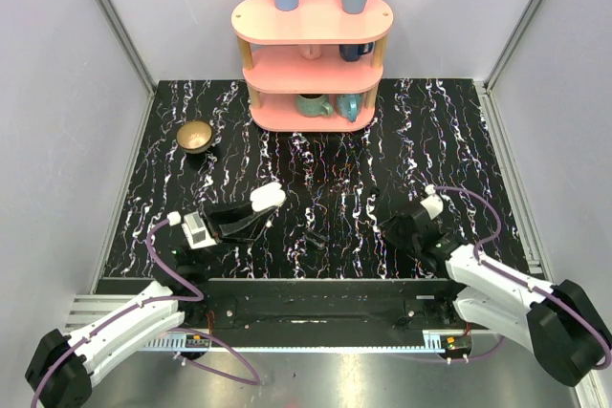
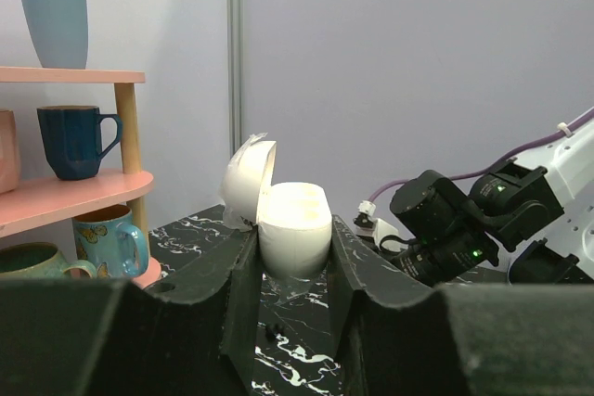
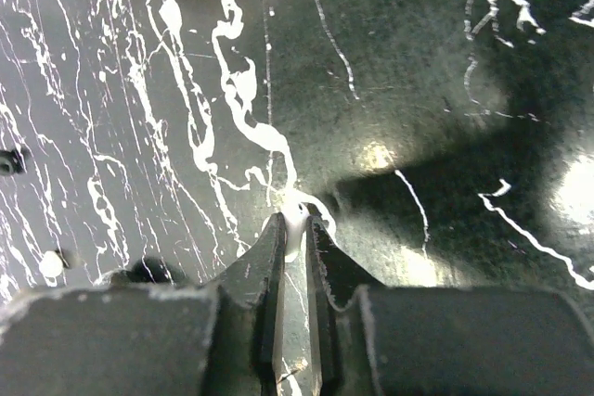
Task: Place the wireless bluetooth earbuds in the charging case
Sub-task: Pick up the left earbud from the center of the board, then insert the left earbud into the left side groove of the charging case.
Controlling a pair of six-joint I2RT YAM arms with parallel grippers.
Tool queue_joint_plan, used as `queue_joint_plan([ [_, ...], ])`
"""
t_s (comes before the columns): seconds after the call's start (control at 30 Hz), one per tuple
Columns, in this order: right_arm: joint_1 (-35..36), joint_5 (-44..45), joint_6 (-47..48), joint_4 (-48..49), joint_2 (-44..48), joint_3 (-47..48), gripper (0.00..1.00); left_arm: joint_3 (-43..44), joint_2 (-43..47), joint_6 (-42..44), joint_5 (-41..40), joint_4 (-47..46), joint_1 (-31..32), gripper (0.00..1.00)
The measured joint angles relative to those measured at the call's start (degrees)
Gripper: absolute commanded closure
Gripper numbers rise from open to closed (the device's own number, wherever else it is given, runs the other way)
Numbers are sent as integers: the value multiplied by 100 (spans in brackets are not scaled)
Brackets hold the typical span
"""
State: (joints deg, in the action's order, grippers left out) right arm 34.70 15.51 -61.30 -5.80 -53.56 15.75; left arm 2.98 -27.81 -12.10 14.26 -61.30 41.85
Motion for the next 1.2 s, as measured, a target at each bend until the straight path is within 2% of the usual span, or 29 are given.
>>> queue_joint_plan([
  [0.13, 0, -240, 557, -26, -262, 297, 92, 0, 33, 4, 4, 70, 2, 100],
  [0.4, 0, -1510, 2594, -232, -433, 1711, 96, -2, 76, 13, 57, 302, 2, 100],
  [0.6, 0, -2463, 4251, -850, -625, 3082, 98, 0, 76, 37, 142, 487, 0, 100],
  [0.83, 0, -3484, 5886, -1617, -634, 4155, 100, 66, 70, 125, 339, 748, 2, 100],
  [1.03, 0, -4623, 6907, -2009, -498, 4918, 100, 199, -87, 175, 645, 903, 0, 100],
  [1.2, 208, -5093, 7495, -2264, -588, 5584, 100, 291, -326, 175, 903, 925, 0, 100],
])
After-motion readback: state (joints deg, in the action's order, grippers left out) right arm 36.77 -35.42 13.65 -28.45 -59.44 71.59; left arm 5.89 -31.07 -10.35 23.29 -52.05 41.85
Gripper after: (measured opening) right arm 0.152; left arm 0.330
